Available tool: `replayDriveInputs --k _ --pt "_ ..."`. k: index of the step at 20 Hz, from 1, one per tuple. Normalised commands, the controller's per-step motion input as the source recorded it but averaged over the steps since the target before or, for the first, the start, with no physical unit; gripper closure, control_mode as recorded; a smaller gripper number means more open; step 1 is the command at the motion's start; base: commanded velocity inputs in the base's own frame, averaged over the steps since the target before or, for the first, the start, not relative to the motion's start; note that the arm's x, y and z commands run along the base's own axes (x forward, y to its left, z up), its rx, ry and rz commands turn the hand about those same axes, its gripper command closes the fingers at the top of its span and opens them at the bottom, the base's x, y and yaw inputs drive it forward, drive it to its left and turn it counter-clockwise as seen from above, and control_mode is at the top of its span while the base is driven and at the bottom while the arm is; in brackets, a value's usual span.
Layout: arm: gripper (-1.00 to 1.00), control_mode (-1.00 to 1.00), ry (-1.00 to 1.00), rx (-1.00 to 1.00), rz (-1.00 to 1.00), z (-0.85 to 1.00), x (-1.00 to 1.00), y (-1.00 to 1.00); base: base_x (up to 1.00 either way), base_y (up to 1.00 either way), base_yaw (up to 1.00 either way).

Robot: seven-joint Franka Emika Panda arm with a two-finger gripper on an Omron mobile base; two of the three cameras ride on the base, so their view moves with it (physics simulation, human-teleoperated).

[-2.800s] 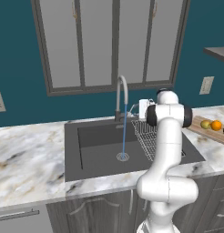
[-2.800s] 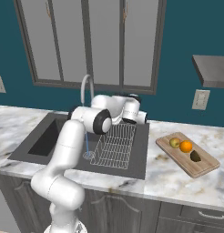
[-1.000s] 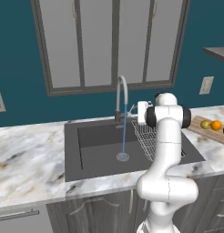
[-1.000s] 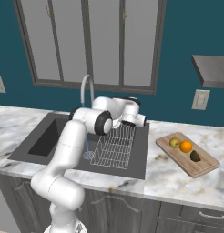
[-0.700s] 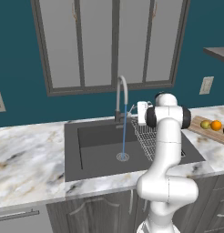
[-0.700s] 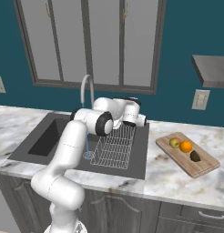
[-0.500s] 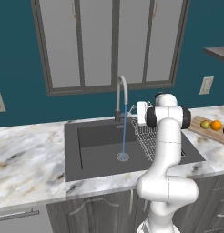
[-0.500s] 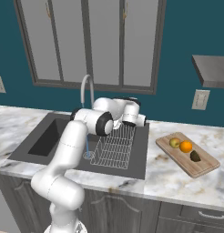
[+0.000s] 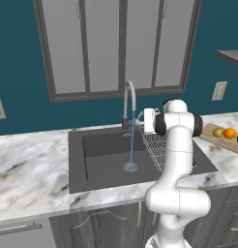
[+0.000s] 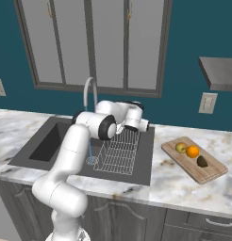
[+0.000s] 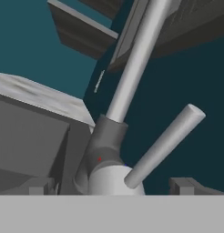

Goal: Pick the apple, orange, kiwi from the sink and place them on the cutting board to airdry. Then turn off the sink faucet.

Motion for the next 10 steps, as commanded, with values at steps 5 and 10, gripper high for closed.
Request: replayDriveInputs --k 5,10 --pt "-1.0 -1.0 0.02 -0.06 0.08 0.62 0.61 0.61 0.0 0.0 0.0" --pt "-1.0 -1.0 0.09 -0.09 0.13 0.73 0.72 0.54 0.0 0.0 0.0"
